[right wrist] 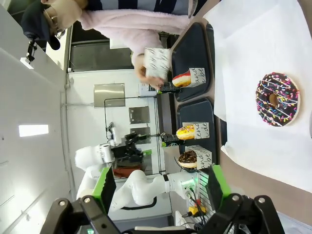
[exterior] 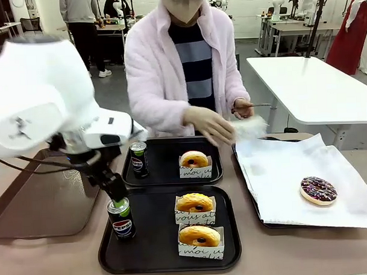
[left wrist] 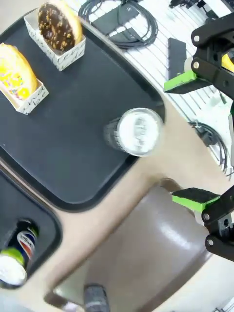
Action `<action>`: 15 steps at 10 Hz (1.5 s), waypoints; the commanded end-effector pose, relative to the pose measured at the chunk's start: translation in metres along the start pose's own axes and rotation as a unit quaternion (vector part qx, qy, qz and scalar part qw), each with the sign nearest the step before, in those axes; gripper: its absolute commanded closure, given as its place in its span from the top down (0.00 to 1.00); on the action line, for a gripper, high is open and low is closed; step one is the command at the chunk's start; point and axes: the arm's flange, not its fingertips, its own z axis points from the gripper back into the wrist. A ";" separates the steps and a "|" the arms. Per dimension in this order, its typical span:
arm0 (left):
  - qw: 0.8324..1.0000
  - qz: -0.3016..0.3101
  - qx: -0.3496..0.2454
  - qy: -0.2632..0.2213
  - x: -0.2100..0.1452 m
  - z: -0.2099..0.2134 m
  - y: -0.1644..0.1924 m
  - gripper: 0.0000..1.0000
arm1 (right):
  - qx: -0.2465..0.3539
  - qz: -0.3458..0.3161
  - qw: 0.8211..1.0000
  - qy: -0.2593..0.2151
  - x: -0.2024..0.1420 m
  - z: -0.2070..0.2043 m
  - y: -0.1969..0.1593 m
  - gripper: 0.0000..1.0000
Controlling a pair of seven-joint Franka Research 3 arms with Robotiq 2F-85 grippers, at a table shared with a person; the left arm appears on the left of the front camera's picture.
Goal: Set up donuts and drinks on trays.
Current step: Pick up one Pepsi coke from the Handle tray and place it on the Flat Tray without a Pepsi coke.
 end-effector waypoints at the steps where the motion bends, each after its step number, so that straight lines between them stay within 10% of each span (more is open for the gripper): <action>1: 1.000 0.013 -0.014 -0.009 -0.029 0.026 0.013 1.00 | 0.011 0.007 1.000 -0.005 0.001 -0.001 0.001 1.00; 12: 1.000 0.022 -0.003 -0.003 -0.029 0.034 0.015 1.00 | 0.011 0.007 1.000 -0.005 0.001 -0.001 0.001 1.00; 15: 0.978 0.202 0.000 -0.050 -0.006 0.039 0.156 1.00 | 0.011 0.007 1.000 -0.005 0.001 -0.001 0.001 1.00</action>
